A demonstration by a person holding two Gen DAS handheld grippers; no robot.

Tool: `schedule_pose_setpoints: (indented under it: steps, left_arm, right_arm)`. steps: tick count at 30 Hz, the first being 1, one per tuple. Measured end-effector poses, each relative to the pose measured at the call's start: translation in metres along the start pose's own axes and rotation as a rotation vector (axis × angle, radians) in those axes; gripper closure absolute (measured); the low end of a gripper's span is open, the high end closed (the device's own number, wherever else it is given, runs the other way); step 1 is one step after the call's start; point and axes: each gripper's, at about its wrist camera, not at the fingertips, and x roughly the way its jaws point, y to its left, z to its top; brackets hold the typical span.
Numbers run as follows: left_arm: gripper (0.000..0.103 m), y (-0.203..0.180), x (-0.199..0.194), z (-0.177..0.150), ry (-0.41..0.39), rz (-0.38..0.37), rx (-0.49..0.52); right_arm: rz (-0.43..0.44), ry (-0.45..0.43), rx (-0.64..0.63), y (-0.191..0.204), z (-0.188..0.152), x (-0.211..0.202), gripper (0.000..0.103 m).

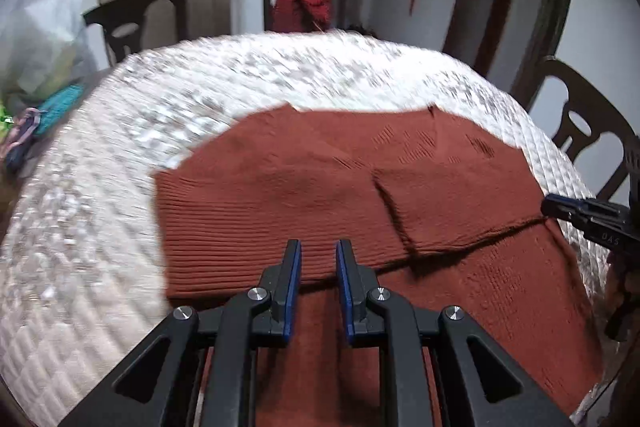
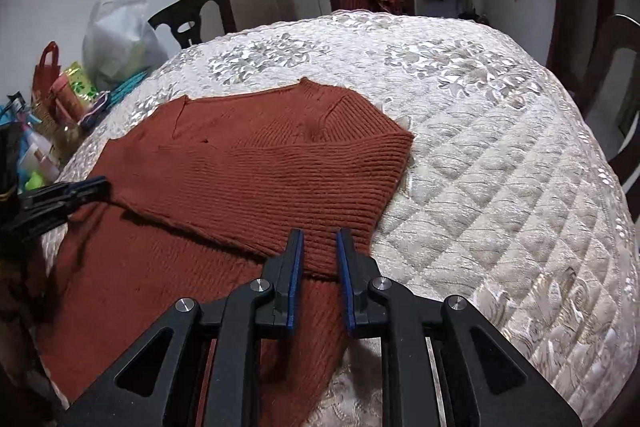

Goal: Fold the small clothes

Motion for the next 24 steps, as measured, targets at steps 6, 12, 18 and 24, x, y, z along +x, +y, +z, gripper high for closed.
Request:
schedule_pose_setpoints:
  steps: [6, 12, 18, 24]
  left_arm:
    - [0.075, 0.034, 0.003, -0.007, 0.027, 0.074, -0.056]
    - [0.075, 0.034, -0.004, -0.015, 0.015, 0.052, -0.050]
    - [0.075, 0.045, -0.001, -0.019, 0.010, 0.046, -0.086]
    - [0.073, 0.044, -0.006, -0.027, 0.021, 0.027, -0.089]
  right_arm:
    - [-0.011, 0.024, -0.039, 0.009, -0.008, 0.002, 0.086]
    - [0.006, 0.021, -0.019, 0.006, -0.013, -0.004, 0.086]
    - [-0.007, -0.001, 0.010, -0.001, -0.012, -0.009, 0.086]
    - [-0.002, 0.016, -0.005, -0.001, -0.014, -0.006, 0.086]
